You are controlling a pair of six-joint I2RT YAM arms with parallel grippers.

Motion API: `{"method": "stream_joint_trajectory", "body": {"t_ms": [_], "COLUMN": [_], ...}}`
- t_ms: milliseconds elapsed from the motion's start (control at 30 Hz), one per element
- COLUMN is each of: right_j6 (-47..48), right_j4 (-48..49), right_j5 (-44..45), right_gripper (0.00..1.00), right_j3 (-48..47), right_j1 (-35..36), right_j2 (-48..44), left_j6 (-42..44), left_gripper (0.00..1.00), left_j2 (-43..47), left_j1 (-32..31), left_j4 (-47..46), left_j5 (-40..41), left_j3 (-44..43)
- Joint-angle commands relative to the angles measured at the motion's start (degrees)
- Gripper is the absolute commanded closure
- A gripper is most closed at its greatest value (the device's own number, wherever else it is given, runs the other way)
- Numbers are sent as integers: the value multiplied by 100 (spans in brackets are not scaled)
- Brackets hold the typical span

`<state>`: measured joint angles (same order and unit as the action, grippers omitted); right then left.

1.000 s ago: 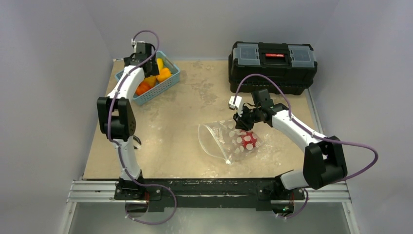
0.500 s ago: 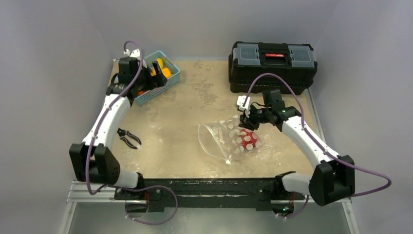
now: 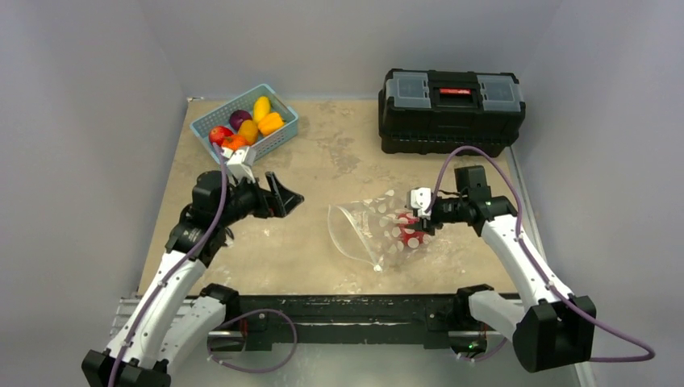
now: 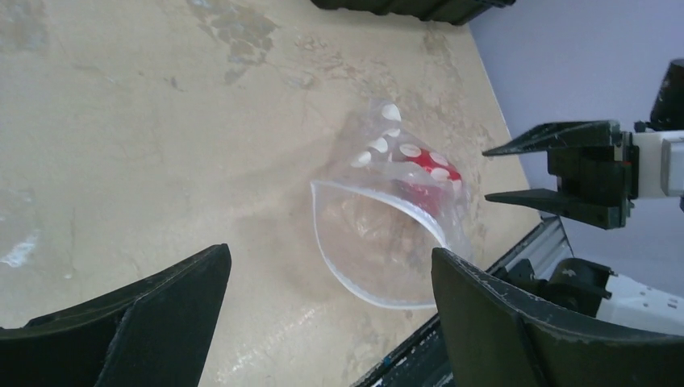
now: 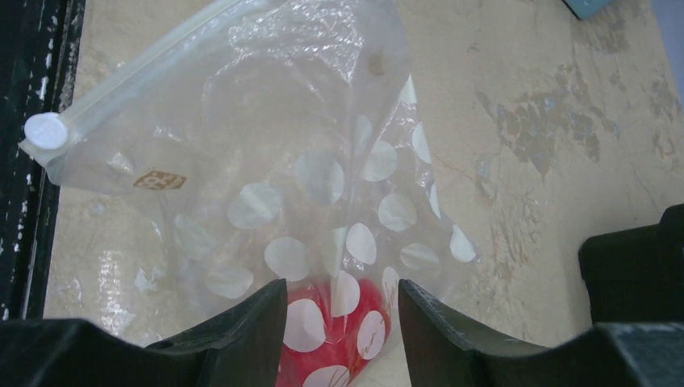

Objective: Open the zip-top bag and remove the fake food
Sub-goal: Pick up the fake vegetable from the zipper food storage bag.

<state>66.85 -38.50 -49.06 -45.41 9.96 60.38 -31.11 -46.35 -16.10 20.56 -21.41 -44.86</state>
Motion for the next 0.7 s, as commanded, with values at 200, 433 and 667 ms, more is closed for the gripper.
{"method": "stream_joint_trajectory", "body": {"t_ms": [200, 433, 667], "right_j6": [2468, 2585, 2011], "right_j4": [-955, -863, -208], "right_j5": [-66, 568, 1018], "right_gripper": [23, 15, 15], "right_j3": [293, 475, 648], "right_j1": [-273, -539, -588], "right_j2": [9, 121, 447], "left_j6": [-883, -1106, -1099], "left_gripper": [7, 10, 16], "left_j2": [931, 937, 300], "left_j1": [-1013, -1543, -1945], "left_j4": [-1110, -1930, -2928], "left_j5": [-360, -133, -143], "left_j3": [1515, 2070, 2180]}}
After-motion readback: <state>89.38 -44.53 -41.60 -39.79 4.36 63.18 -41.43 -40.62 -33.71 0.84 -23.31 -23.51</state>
